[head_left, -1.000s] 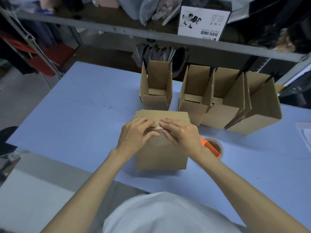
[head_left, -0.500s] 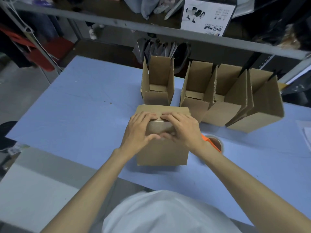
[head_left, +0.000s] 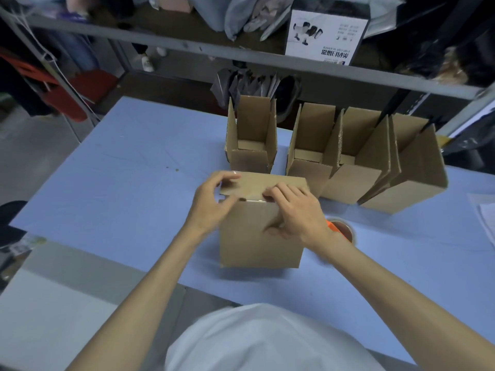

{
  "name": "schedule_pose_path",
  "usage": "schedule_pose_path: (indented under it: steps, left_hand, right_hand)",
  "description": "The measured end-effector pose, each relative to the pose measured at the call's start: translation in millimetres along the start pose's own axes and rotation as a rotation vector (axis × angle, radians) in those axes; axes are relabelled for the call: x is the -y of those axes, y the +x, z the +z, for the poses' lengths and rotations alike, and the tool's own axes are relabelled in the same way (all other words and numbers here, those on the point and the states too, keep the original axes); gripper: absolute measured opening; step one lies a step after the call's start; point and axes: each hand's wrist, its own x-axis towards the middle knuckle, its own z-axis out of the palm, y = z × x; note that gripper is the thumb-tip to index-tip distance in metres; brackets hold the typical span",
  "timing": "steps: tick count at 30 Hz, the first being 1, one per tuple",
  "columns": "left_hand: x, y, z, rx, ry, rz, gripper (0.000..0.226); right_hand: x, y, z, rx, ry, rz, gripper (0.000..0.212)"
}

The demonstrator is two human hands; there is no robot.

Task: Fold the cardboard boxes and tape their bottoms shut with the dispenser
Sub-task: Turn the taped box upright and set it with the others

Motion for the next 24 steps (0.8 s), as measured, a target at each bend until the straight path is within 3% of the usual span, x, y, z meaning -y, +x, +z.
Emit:
schedule_pose_path:
  steps: [3,5,9,12,15,17,20,24]
  left_hand:
    - [10.3,9.8,-0.1,-0.102,-0.090,-0.270,0.036]
    - [21.3,15.6,-0.4,0.016,-0.144,-0.390,0.031]
    - [40.2,10.5,-5.3,0.193,-0.395,-0.592,0.024]
    - [48.9,-3.7,7.9,0.310,-0.059,-0.428,0.019]
    - [46.7,-17.6,27.6,0.184,0.182,-0.285,0.014]
    - [40.4,-25.6,33.6,0.104,0.255,-0.210,0.005]
    - [19.6,-37.5,31.3,0.054,0.392,-0.041,0.025]
    - [-16.4,-43.5,19.2,0.077,0.367,0.099,0.022]
  right_hand:
    - [-4.8,-5.6,-8.6,0.125,0.069,-0.058,0.074]
    - [-4.7,-7.5,-12.5,0.157,0.090,-0.063,0.070]
    - [-18.3,-17.5,-22.8,0.050,0.362,0.093,0.062]
    - [-26.9,-33.6,-26.8,-0.015,0.458,0.218,0.069]
    - [-19.0,-46.7,-26.6,0.021,0.454,0.255,0.084]
    - [-7.6,-56.2,-25.2,0.022,0.461,0.342,0.105]
    - [7.9,-68.9,-29.0,-0.017,0.581,0.563,0.128]
    - [11.5,-87.4,-47.0,-0.059,0.823,0.716,0.128]
